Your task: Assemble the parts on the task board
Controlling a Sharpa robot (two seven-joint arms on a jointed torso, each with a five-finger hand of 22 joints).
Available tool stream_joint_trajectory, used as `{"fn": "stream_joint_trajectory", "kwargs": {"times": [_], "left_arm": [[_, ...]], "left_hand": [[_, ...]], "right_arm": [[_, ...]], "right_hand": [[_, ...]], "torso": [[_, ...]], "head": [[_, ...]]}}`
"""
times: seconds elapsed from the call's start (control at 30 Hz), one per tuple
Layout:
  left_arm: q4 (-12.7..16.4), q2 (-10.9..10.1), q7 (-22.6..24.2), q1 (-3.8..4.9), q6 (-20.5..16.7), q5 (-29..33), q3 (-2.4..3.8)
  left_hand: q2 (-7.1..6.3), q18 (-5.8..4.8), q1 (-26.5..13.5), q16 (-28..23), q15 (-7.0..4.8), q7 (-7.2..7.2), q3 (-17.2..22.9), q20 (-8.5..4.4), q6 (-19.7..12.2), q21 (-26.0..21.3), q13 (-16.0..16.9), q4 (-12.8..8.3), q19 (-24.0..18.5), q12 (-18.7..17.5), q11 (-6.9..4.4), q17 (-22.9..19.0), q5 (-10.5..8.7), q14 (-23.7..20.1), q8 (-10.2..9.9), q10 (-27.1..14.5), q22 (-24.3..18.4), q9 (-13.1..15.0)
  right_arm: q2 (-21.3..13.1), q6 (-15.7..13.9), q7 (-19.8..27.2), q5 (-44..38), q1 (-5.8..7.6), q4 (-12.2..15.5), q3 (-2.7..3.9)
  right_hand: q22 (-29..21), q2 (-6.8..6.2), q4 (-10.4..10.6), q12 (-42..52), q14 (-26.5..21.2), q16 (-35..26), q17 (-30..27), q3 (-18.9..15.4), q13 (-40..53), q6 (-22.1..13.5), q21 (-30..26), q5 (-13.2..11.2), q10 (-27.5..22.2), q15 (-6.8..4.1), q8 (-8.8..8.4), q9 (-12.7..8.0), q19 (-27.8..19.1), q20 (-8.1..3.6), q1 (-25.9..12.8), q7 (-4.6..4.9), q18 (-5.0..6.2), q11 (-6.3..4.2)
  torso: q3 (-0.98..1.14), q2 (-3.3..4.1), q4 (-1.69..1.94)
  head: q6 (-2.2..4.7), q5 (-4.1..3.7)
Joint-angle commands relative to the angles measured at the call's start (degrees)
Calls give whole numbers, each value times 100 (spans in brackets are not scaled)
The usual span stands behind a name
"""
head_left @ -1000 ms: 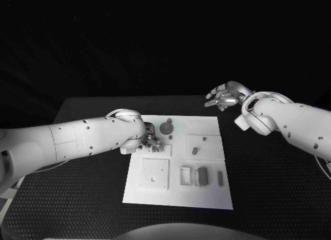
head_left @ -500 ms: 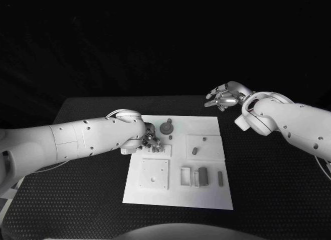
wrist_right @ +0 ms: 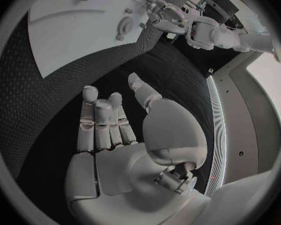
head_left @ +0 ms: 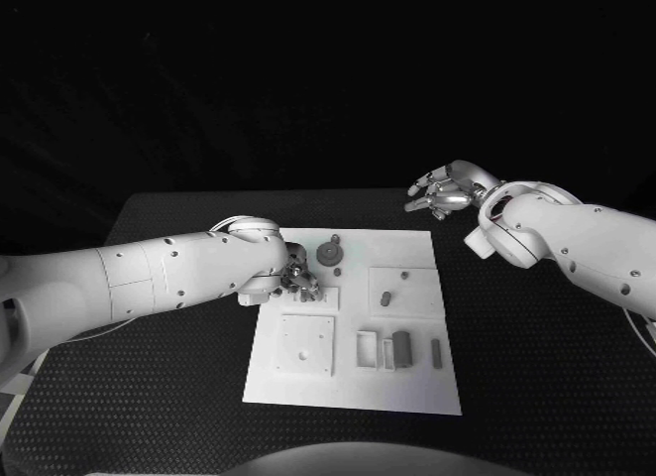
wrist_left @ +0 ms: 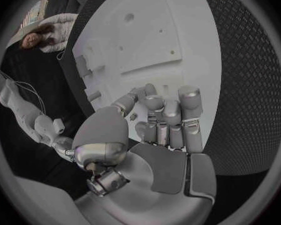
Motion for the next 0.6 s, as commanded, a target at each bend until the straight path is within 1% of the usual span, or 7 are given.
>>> {"fn": "stream_joint_trajectory", "kwargs": {"times": [0.03,0.13,0.17,0.2,0.27,0.4,0.6], "left_arm": [[6,-4,11,-11,88,-19,-11],[0,-4,11,-11,63,2,-11],[0,-4,12,-11,58,8,-11],[0,-6,5,-11,68,9,-11],[-1,-6,-2,-11,73,9,-11],[-4,-9,-2,-11,55,9,-11],[-1,-14,-2,-11,43,9,-11]], "left_hand": [[189,382,257,18,-69,38,259,-26,-6,37,5,-209,-27,37,3,-5,14,-35,-30,-42,106,18],[64,375,179,18,-66,42,202,-20,-4,37,5,-166,-30,38,7,-7,10,-36,-39,-43,104,24],[98,382,67,24,-56,51,34,-28,-17,43,9,-179,-34,43,4,-6,7,-40,-54,-49,107,36],[158,391,-90,26,-57,48,-298,-37,-29,41,13,-302,-68,45,11,-8,15,-58,-80,-70,107,62],[112,391,-182,23,-62,46,-415,-35,-30,33,11,-302,-81,43,10,-12,15,-64,-101,-75,101,67],[18,399,-340,14,-68,40,-543,-40,-21,14,1,-235,-96,33,4,-22,16,-69,-132,-80,89,71],[-11,411,-400,11,-77,33,-587,-48,-12,1,-5,-190,-98,29,-3,-29,16,-69,-159,-80,81,76]], "right_arm": [[-5,42,24,13,-1,2,3],[-7,42,24,13,-1,5,3],[-7,42,24,13,-1,5,3],[-7,44,24,13,-1,6,3],[-7,52,25,13,-1,8,3],[-10,52,24,13,-1,7,3],[-12,78,23,13,-1,10,3]], "right_hand": [[45,35,0,33,-36,31,-9,-24,-5,-1,-29,9,-30,4,-37,-1,1,30,-22,45,66,4],[45,35,0,33,-36,31,-10,-24,-6,-1,-29,9,-30,4,-37,-1,0,30,-22,45,66,4],[45,35,0,33,-37,31,-10,-24,-6,-1,-29,9,-30,4,-37,-1,0,30,-22,45,66,4],[45,34,0,33,-37,31,-10,-24,-6,-1,-29,9,-30,4,-37,-1,0,30,-22,45,66,4],[45,34,-1,33,-37,31,-10,-24,-6,-1,-29,9,-31,4,-38,-1,0,30,-21,45,66,4],[45,33,-1,34,-37,31,-10,-24,-7,-1,-30,9,-31,4,-38,-1,0,30,-20,45,66,4],[45,34,-1,34,-37,31,-11,-23,-8,-1,-30,9,-31,4,-38,-1,0,30,-19,45,66,4]], "torso": [[0,1,-1],[-1,-1,-2],[-2,-1,-2],[0,-2,1],[1,-2,3],[0,-2,1],[1,-1,-1]], "head": [[6,0],[8,-2],[8,-3],[7,-2],[3,-4],[11,-1],[-1,5]]}}
